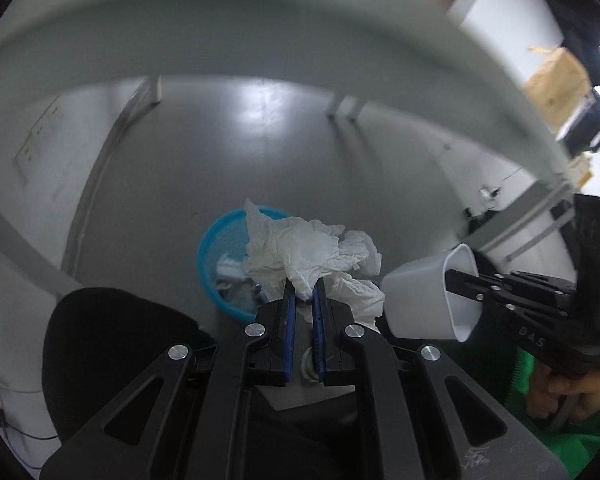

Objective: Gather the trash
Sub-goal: 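Carry the glove and cup down over the blue wastebasket with both tools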

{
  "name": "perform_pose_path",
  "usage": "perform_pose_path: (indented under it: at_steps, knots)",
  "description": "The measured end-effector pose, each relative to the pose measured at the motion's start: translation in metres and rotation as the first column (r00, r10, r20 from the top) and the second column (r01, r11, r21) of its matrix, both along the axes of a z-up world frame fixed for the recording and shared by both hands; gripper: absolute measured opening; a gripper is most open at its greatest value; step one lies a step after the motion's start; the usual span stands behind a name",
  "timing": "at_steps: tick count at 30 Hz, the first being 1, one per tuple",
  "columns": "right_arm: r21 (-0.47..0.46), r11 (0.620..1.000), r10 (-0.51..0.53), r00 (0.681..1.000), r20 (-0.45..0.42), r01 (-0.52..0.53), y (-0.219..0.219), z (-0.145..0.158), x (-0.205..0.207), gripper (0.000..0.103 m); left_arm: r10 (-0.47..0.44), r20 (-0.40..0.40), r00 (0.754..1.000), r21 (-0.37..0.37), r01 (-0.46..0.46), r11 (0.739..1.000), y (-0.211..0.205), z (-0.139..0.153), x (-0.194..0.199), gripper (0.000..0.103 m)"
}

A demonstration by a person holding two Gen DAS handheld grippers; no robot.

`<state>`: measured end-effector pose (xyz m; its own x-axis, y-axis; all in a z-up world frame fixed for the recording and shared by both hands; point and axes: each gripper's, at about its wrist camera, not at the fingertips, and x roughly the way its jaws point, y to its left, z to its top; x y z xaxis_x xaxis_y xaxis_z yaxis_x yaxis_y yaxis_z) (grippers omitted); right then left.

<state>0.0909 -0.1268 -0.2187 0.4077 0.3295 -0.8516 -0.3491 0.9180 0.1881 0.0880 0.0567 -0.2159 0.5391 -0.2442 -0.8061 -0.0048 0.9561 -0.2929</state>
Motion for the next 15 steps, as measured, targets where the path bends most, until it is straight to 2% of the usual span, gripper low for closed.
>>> perform_pose_path:
  at_steps: [4,11,15]
  knots:
    - [-0.013,1.0,-0.014,0.998,-0.062,0.013,0.011,-0.03,0.021,0.002,0.034,-0.075,0.997,-0.026,-0.036,0.999,0.009,-0.026,0.019,0.007]
    - [-0.064,0.997,-0.057,0.983,-0.175,0.047,0.02,-0.087,0.068,0.002,0.103,-0.163,0.981,-0.02,-0.107,0.994,0.021,-0.066,0.06,0.007]
    - [-0.081,0.995,-0.069,0.974,-0.214,0.053,0.023,-0.108,0.086,0.002,0.127,-0.213,0.969,-0.056,-0.142,0.988,0.022,-0.086,0.084,0.007]
